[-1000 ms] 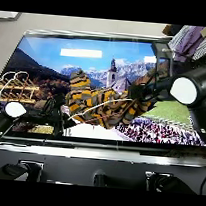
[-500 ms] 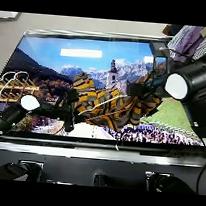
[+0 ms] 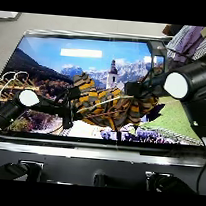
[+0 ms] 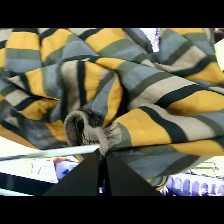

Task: Fold the clothes and pants, and hang the long-sleeved shirts on hangers.

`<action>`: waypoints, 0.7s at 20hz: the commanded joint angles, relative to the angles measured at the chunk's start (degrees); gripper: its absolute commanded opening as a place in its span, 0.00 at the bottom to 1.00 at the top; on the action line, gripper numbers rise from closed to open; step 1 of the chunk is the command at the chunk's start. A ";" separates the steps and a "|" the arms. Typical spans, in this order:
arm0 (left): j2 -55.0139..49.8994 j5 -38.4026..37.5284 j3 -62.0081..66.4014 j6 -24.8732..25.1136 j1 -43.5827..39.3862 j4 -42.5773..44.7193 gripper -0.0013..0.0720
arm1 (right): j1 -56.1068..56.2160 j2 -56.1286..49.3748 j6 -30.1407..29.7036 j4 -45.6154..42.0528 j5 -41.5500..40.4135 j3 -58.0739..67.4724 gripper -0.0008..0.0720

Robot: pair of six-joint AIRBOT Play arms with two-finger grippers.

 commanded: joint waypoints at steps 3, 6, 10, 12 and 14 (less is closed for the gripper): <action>-0.09 -1.49 1.92 -1.81 -0.52 2.99 0.05 | 0.04 0.48 -0.04 2.82 0.63 0.59 0.06; -0.31 2.80 2.16 -1.79 -2.05 0.81 0.05 | 0.04 0.28 -0.02 5.16 -0.72 0.61 0.06; -2.29 8.81 2.14 -1.20 -2.27 -7.28 0.05 | 0.02 0.28 -0.02 4.94 1.11 0.59 0.06; -3.26 9.29 2.14 0.31 -2.27 -9.84 0.05 | 0.02 0.28 0.04 4.13 0.98 0.59 0.06; -3.82 9.22 2.14 0.44 -2.29 -10.45 0.05 | 0.02 0.28 0.20 2.40 0.92 0.59 0.06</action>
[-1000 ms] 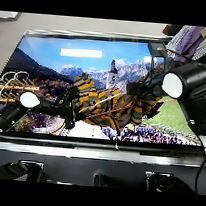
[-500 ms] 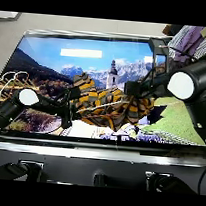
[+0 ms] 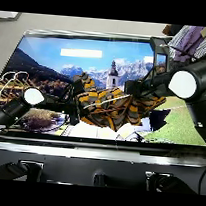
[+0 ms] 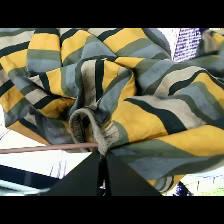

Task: Fold the clothes and pants, and hang the long-sleeved shirts on hangers.

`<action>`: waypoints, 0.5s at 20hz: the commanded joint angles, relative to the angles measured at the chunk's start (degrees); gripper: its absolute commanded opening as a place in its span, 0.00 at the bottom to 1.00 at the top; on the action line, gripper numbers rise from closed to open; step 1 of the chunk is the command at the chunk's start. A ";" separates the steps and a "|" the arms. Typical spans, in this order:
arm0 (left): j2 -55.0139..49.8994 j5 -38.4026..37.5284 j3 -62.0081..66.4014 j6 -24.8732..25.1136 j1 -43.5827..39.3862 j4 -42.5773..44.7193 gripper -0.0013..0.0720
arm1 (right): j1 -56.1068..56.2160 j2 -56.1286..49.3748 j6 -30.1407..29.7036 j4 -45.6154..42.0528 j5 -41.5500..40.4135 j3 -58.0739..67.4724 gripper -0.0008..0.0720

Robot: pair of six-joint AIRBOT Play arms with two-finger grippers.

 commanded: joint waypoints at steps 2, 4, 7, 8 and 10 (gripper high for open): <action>-1.09 2.05 0.07 0.39 -0.07 -3.78 0.05 | 0.02 -0.04 0.15 -2.23 0.66 0.00 0.06; -1.09 2.05 0.07 0.37 -0.07 -3.80 0.05 | 0.02 -0.04 0.17 -2.14 0.66 0.00 0.06; -1.09 2.10 0.07 0.37 -0.07 -3.80 0.05 | 0.02 -0.04 0.15 -2.05 0.72 0.00 0.13; -1.09 2.10 0.07 0.37 -0.07 -3.80 0.05 | 0.02 -0.04 0.15 -1.99 0.83 0.00 0.19; -1.09 2.10 0.07 0.37 -0.07 -3.80 0.05 | 0.02 -0.02 0.13 -2.01 1.86 0.00 0.44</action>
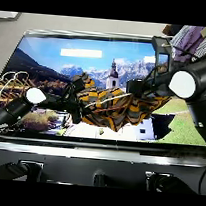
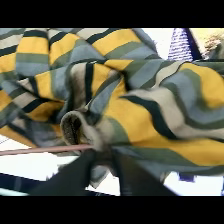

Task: Fold the clothes and pants, and hang the long-sleeved shirts on hangers.

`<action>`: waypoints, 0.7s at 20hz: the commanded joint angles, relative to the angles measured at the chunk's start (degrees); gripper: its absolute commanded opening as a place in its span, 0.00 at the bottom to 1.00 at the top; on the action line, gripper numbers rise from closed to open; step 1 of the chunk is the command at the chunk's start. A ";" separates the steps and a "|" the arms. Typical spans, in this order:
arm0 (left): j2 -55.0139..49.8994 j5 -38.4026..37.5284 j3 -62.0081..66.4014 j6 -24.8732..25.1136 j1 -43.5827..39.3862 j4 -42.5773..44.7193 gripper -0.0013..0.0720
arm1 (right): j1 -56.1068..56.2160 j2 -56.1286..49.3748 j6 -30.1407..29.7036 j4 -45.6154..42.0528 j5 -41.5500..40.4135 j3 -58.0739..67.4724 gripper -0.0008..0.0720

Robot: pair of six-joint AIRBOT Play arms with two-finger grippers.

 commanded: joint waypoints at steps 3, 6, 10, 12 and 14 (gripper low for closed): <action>-0.04 0.20 0.04 0.02 -0.02 -0.48 0.05 | 0.04 0.44 -0.11 0.35 2.01 0.02 0.55; -0.07 0.20 0.04 0.02 -0.02 -0.48 0.05 | 0.02 1.81 -0.09 -1.03 2.32 0.02 0.73; -0.07 0.22 0.04 0.04 -0.02 -0.46 0.05 | -0.02 5.64 3.85 -9.31 4.17 0.02 0.74; -0.07 0.22 0.04 0.02 -0.02 -0.46 0.05 | -0.02 6.84 6.67 -14.40 6.14 0.02 0.74; -0.04 0.20 0.04 0.02 -0.02 -0.46 0.05 | -0.02 6.93 9.01 -17.42 7.93 0.00 0.74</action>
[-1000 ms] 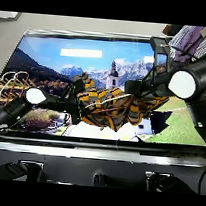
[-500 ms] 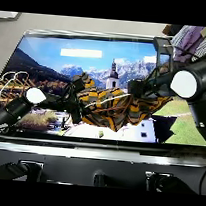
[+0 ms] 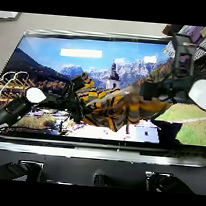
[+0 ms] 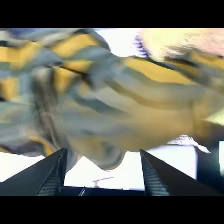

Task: Fold the clothes and pants, and hang the long-sleeved shirts on hangers.

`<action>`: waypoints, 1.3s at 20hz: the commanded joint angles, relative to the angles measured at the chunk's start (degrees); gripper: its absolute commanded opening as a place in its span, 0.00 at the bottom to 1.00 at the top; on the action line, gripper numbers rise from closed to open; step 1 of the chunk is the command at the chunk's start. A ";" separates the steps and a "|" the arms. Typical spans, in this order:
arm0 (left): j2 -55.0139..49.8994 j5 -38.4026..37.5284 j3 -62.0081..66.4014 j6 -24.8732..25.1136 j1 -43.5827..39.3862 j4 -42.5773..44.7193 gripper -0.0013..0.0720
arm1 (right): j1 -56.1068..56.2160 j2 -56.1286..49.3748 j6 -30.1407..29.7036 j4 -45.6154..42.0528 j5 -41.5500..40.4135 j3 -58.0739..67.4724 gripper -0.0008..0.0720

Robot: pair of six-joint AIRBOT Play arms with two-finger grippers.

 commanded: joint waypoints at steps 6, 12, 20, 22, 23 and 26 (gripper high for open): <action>0.02 -1.49 -0.02 1.62 -0.04 0.79 0.05 | -0.11 0.98 2.47 -13.25 3.08 0.15 0.77; 0.02 -1.49 -0.02 1.64 -0.04 0.81 0.05 | -13.60 0.92 0.66 -3.06 3.17 0.15 0.80; 0.02 -1.49 -0.02 1.62 -0.04 0.81 0.05 | -31.04 -7.45 -76.81 29.59 4.42 0.09 0.70; 0.02 -1.49 -0.02 1.62 -0.04 0.81 0.05 | -31.04 -11.76 -81.22 36.57 3.21 0.09 0.78; 0.02 -1.49 -0.02 1.62 -0.04 0.81 0.05 | -31.04 -13.75 -84.89 39.52 3.13 0.09 0.78; 0.02 -1.49 -0.02 1.62 -0.04 0.81 0.05 | -31.04 -18.40 -97.61 45.72 2.78 0.09 0.77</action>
